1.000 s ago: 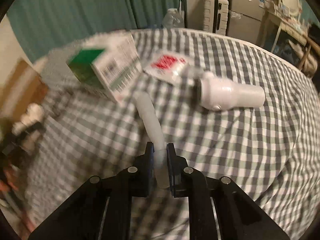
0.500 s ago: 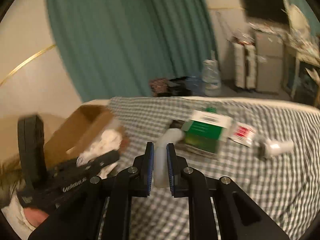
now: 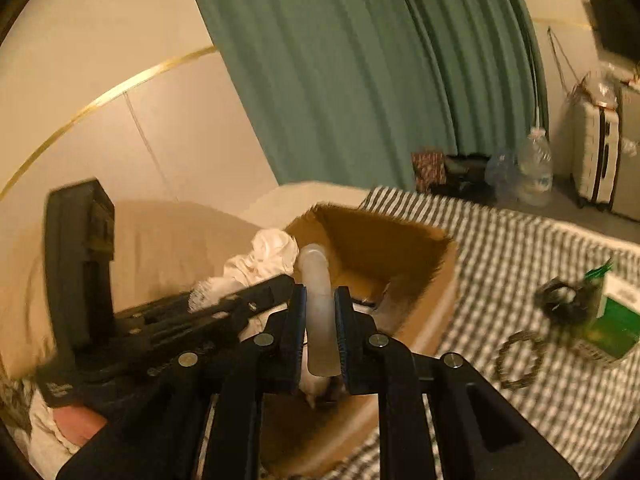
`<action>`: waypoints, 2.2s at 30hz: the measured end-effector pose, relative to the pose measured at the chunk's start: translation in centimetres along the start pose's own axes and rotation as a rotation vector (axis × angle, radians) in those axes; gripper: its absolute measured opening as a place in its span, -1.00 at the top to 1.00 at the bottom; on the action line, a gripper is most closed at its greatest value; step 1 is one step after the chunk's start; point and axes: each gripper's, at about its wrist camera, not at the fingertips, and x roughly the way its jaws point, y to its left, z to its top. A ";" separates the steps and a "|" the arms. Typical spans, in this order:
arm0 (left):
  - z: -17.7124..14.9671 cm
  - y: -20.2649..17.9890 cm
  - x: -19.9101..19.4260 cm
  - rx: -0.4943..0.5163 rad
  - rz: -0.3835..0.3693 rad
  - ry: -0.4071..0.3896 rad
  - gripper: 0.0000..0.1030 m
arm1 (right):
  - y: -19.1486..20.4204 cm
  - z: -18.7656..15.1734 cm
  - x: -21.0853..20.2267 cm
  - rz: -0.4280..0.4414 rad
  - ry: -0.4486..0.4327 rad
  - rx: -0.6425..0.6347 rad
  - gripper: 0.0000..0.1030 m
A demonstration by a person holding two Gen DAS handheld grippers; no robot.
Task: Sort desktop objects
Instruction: 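Carry lace cloth and white cylinder into the cardboard box and open both grippers, then grasp the green-and-white medicine box with left while right grasps the white bottle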
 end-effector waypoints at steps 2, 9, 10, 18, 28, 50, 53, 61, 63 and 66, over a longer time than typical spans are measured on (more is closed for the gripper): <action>-0.7 1.1 1.4 -0.007 0.034 0.042 0.34 | 0.0 0.0 0.9 -0.031 0.027 0.015 0.43; -1.8 -1.1 3.2 0.030 0.002 0.079 -0.65 | -5.2 -0.3 -3.7 -0.201 0.006 0.048 -0.15; -1.9 -1.5 3.1 0.038 0.004 0.076 -0.69 | -6.7 -0.7 -5.3 -0.243 0.004 0.054 -0.16; -3.0 -7.3 1.9 0.142 -0.017 0.025 -0.97 | -17.4 -4.3 -17.4 -0.548 -0.070 0.206 -0.58; -6.4 -15.5 1.5 0.242 -0.069 -0.043 -1.00 | -23.6 -5.6 -23.0 -0.680 -0.185 0.286 -0.99; -8.9 -29.8 19.1 0.267 -0.149 0.081 -1.00 | -37.4 -10.8 -16.4 -0.742 -0.077 0.512 -0.99; -8.5 -30.6 20.7 0.269 -0.150 0.059 -1.00 | -39.2 -11.2 -16.6 -0.738 -0.117 0.617 -0.99; -8.2 -33.9 22.0 0.374 -0.168 -0.012 -1.00 | -43.6 -13.2 -16.1 -0.667 -0.190 0.821 -0.99; -8.4 -34.4 21.3 0.366 -0.177 -0.033 -1.00 | -44.3 -13.5 -16.0 -0.630 -0.235 0.881 -0.99; -8.4 -35.2 21.0 0.357 -0.169 -0.036 -1.00 | -44.7 -13.6 -15.8 -0.631 -0.281 0.920 -0.99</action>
